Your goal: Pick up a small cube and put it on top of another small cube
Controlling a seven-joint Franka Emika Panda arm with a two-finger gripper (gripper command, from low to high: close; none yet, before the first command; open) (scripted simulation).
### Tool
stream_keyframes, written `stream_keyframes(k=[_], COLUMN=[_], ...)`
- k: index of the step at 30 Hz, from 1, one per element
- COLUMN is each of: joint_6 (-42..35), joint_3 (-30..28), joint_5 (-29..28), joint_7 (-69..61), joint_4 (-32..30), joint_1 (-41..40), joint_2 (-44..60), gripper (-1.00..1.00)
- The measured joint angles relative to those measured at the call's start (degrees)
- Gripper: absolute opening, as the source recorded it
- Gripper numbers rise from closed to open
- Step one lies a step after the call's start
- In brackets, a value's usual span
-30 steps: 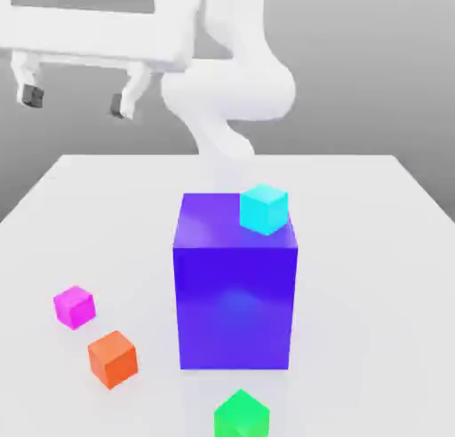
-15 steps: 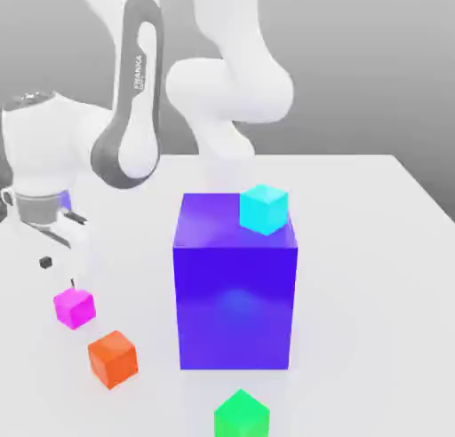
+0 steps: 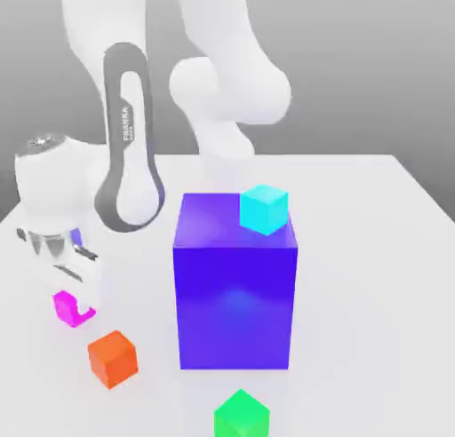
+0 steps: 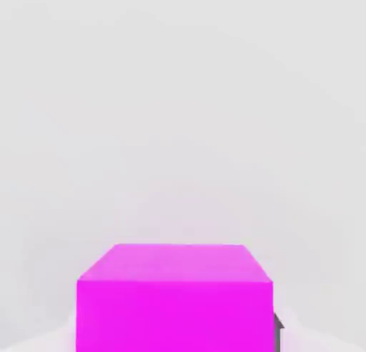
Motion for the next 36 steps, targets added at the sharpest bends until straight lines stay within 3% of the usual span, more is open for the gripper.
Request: stream_keyframes(k=[3, 12, 18, 36], joint_6=[-4.8, -19.37, -24.22, -21.57], joint_3=[-1.99, 1.78, 5.83, 23.86], joint_5=[-5.91, -4.5, -6.45, -14.2], joint_7=[4.19, -0.45, -4.72, -25.66], joint_4=[-0.8, 15.72, 22.24, 21.4], joint_1=[0.62, 1.98, 5.31, 20.09], joint_2=[-5.63, 1.57, 4.0, 0.3], gripper=[-1.0, -1.0, -1.0, -1.0])
